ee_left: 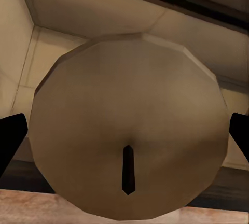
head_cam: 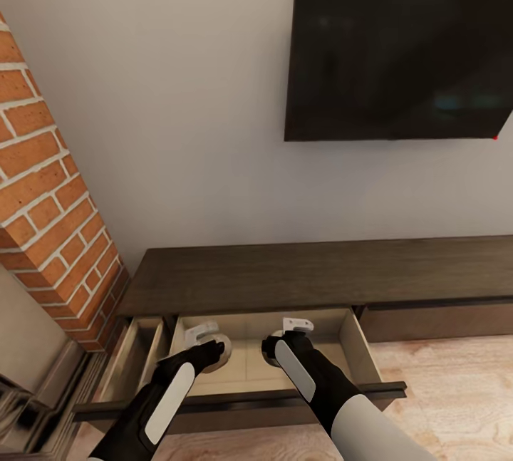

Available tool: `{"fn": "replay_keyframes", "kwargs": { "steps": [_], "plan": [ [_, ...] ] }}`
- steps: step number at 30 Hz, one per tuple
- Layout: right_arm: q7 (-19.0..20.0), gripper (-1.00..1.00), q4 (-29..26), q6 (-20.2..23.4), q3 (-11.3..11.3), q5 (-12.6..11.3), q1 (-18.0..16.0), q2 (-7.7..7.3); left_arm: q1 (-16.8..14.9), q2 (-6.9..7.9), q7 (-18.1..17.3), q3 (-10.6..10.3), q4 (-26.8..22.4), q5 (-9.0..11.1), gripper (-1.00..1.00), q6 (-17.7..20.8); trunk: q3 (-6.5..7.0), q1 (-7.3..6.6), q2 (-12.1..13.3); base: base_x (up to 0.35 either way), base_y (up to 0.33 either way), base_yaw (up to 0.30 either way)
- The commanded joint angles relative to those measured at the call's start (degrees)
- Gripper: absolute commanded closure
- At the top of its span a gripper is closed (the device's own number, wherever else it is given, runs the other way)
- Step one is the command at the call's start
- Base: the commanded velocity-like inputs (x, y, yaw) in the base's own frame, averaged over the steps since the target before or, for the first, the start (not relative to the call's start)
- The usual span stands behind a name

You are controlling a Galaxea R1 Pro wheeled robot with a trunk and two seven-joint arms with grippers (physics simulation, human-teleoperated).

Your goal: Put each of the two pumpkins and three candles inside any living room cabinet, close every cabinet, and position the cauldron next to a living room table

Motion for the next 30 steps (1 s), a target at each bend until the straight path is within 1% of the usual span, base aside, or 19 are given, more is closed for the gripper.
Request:
{"fn": "replay_keyframes", "kwargs": {
  "steps": [1,7,30],
  "plan": [
    [-0.1,1.0,0.0,0.0,0.0,0.0,0.0,0.0,0.0,0.0,0.0,-0.2,0.0,-0.1,1.0,-0.1,-0.18,0.22,-0.4,0.0,0.0,0.0],
    [-0.2,1.0,0.0,0.0,0.0,0.0,0.0,0.0,0.0,-0.01,0.0,-0.5,0.1,-0.1,1.0,-0.2,-1.26,1.54,-2.8,0.0,0.0,0.0],
    [-0.3,1.0,0.0,-0.1,0.0,0.0,0.0,0.0,0.0,0.16,-0.1,-0.4,0.1,-0.1,1.0,-0.2,-5.39,6.59,-12.0,0.0,0.0,0.0]
  ]
}}
